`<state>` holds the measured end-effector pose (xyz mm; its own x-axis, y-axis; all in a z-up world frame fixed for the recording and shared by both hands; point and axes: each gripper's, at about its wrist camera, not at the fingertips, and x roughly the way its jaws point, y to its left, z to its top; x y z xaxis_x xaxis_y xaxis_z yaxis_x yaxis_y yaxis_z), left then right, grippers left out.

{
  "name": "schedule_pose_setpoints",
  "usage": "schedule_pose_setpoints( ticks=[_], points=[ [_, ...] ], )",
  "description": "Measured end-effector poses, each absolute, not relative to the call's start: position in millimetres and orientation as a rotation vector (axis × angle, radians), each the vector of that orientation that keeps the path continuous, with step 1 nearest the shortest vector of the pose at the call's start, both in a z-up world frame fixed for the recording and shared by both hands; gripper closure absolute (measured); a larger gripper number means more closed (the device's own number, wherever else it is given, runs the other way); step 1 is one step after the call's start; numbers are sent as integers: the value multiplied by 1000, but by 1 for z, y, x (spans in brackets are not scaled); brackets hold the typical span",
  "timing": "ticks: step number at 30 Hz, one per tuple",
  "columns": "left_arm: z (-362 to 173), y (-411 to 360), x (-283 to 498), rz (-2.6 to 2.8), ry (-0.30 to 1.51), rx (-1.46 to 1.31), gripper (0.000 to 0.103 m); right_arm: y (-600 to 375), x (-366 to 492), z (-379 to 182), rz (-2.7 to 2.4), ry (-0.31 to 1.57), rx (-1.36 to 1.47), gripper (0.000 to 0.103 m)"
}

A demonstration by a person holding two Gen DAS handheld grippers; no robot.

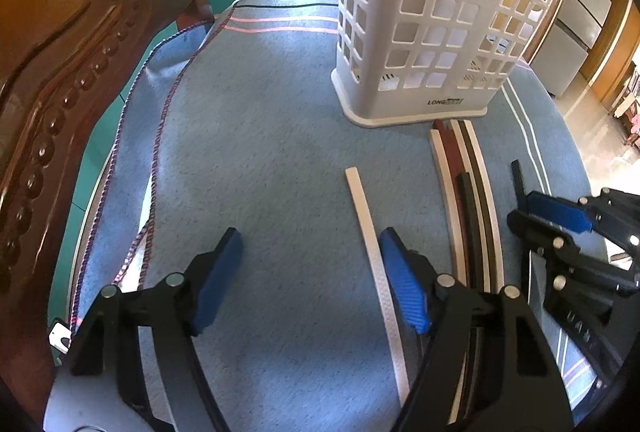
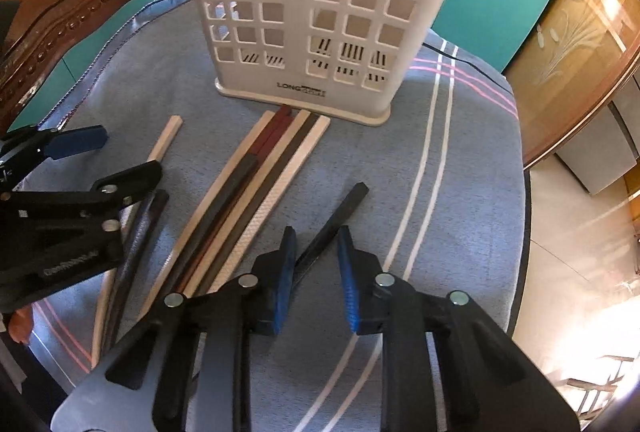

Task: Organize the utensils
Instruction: 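Move the left tool to a light wooden chopstick while the right tool approaches a dark chopstick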

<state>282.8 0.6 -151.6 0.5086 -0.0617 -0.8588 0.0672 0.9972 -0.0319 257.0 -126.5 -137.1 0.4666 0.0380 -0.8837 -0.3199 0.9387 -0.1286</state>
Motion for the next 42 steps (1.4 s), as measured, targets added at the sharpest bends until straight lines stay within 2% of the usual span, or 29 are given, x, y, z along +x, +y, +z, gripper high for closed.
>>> schedule_pose_setpoints(
  ticks=[16, 21, 25, 29, 32, 34, 36, 42],
  points=[
    [-154, -4, 282, -70, 1033, 15, 28, -120, 256, -139, 166, 1036, -363, 79],
    [-155, -4, 282, -74, 1033, 16, 27, -107, 239, -139, 270, 1008, -468, 79],
    [-155, -4, 282, -74, 1035, 13, 26, -105, 225, -135, 397, 996, -535, 87],
    [-155, 0, 282, -81, 1037, -6, 26, -119, 227, -128, 408, 999, -470, 88],
    [-155, 4, 283, -90, 1041, -28, 26, -131, 234, -126, 367, 1017, -388, 79],
    [-155, 6, 285, -94, 1043, -36, 26, -136, 237, -124, 332, 1019, -345, 61],
    [-154, 7, 287, -96, 1049, -40, 25, -140, 242, -121, 293, 1028, -285, 56],
    [-153, 3, 307, -112, 1083, -41, 26, -141, 270, -134, 156, 1120, -185, 56]
  ],
)
